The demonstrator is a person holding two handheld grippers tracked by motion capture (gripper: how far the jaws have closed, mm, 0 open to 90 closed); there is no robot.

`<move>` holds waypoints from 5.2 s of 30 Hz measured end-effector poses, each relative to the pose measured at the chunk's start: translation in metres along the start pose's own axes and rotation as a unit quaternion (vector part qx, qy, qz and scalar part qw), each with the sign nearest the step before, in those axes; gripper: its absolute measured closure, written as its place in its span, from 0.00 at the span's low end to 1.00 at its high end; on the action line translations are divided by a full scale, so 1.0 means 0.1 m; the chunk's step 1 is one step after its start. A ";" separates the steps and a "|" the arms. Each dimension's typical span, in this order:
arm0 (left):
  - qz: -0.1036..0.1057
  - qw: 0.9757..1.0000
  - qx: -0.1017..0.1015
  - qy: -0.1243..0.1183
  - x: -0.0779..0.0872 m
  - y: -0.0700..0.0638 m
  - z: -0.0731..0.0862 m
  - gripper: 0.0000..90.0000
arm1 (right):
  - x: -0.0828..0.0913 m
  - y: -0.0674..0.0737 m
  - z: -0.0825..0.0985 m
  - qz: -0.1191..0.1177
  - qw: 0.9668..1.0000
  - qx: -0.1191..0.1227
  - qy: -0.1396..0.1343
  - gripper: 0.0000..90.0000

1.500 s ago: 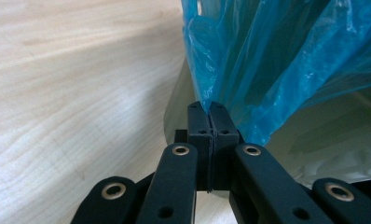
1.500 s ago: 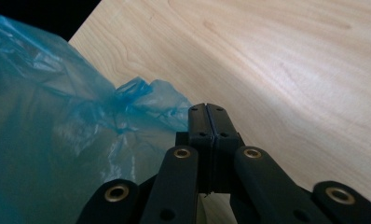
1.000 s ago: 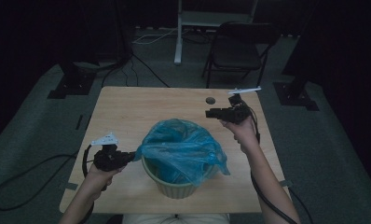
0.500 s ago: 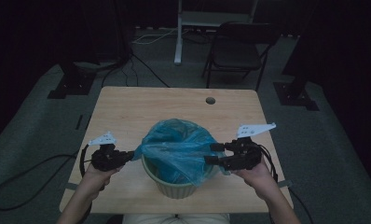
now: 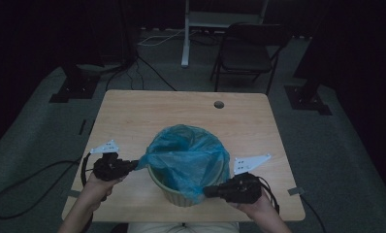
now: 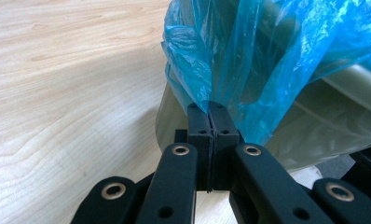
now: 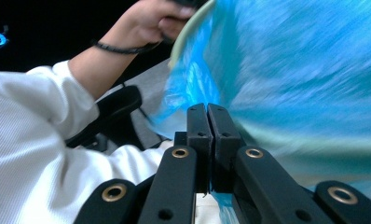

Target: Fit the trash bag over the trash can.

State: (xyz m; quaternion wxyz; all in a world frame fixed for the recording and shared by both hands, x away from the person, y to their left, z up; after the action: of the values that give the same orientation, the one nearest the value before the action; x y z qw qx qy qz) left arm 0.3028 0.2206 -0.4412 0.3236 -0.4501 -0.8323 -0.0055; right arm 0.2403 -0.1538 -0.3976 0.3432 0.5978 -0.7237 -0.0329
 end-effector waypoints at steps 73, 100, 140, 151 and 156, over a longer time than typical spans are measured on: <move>-0.038 0.998 0.019 0.052 -0.42 0.21 0.32 1.00 | 0.00 -1.28 -1.05 0.177 0.981 -0.045 -0.069 1.00; -0.023 0.999 0.025 0.035 -0.39 0.20 0.39 1.00 | 0.09 -1.62 -0.98 0.144 0.975 -0.122 -0.120 0.69; -0.042 0.993 0.012 0.106 -0.61 0.23 0.63 0.95 | -0.85 -2.28 -0.30 0.201 0.962 -0.186 0.009 1.00; -0.068 0.996 0.020 0.046 -0.35 0.29 0.59 0.25 | -0.51 -2.26 -0.37 0.229 0.957 -0.174 -0.026 0.34; -0.081 0.995 -0.001 0.052 -0.30 0.25 0.62 0.01 | -0.32 -2.27 -0.31 0.219 0.959 -0.172 -0.052 0.22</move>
State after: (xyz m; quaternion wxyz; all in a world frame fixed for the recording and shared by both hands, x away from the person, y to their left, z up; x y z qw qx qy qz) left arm 0.2999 0.2321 -0.5138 0.3646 -0.3806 -0.8480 -0.0555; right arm 0.4497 -0.1783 -0.4922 0.4012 0.3543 -0.8372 -0.1122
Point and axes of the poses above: each handheld gripper's, and its own axes: x roughly backward along the jaws, z roughly out of its underside, y roughly to its left, the point moved 2 cm from there along -x, roughly forward along the jaws, and after that the axes turned 4 degrees about -x, right-handed, at the moved point
